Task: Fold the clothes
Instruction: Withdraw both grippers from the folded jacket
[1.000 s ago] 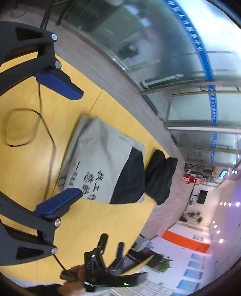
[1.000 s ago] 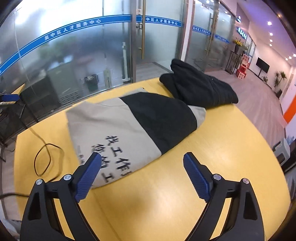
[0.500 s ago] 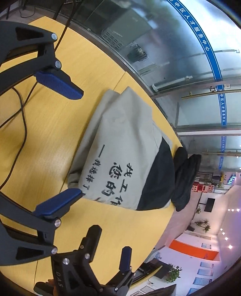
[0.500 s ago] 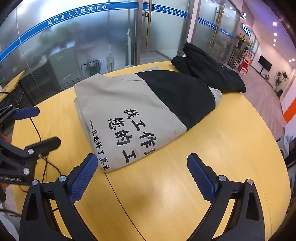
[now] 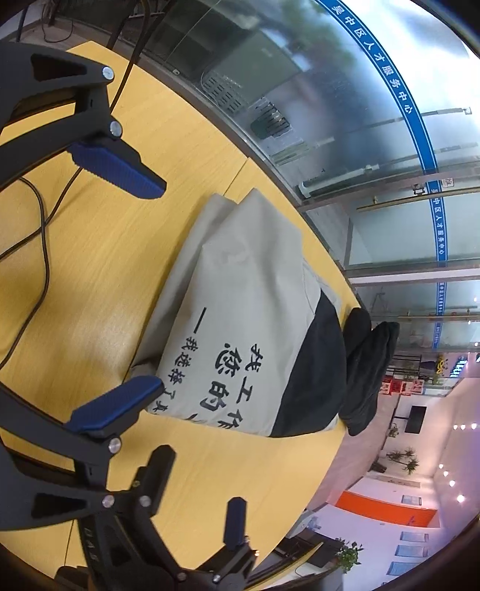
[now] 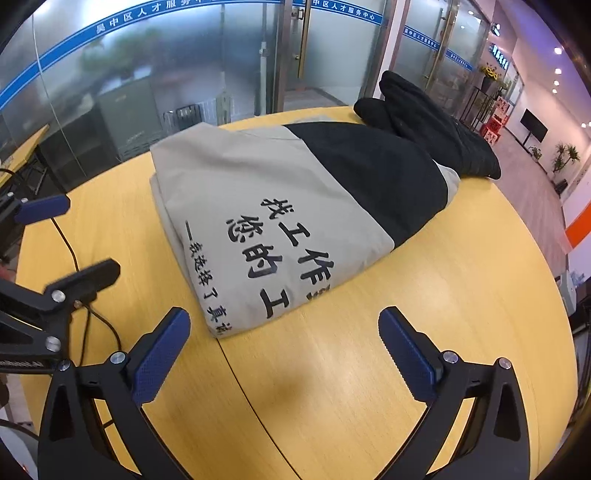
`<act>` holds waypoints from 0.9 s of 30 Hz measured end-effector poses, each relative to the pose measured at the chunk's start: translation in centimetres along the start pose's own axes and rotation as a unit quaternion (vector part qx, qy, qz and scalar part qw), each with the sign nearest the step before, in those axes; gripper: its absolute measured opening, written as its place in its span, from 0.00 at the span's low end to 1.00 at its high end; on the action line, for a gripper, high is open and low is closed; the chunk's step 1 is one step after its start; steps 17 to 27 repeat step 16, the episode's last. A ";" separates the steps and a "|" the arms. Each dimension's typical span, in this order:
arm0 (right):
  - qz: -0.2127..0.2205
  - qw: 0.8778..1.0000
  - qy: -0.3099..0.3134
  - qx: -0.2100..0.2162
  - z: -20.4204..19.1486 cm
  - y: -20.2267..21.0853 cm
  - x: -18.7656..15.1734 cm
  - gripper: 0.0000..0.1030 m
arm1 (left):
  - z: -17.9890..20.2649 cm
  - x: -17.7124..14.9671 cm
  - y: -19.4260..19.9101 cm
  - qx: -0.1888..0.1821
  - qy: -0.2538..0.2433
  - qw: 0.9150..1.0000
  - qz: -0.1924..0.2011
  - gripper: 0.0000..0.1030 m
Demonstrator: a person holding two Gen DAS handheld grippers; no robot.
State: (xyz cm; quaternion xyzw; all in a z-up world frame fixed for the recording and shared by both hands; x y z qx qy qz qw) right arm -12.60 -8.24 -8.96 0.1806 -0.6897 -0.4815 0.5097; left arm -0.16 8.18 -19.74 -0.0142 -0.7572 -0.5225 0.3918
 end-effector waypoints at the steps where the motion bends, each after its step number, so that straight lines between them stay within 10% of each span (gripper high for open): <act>1: -0.001 1.000 0.000 -0.001 0.0 -0.1 0.0 1.00 | 0.0 0.1 0.0 0.002 0.000 1.000 0.002 0.96; 27: 0.000 1.000 0.008 -0.004 -0.4 -0.8 0.5 1.00 | -0.8 0.2 -0.3 0.012 0.017 1.000 0.008 0.98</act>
Point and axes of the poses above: each gripper's, at about its wrist camera, not at the fingertips, and y roughly against the way its jaws point, z to its right, x to its top, the point moved 5 cm from there along -y, roughly the way its jaws point, and after that the axes turned 7 degrees about x, right-handed, at the moved point
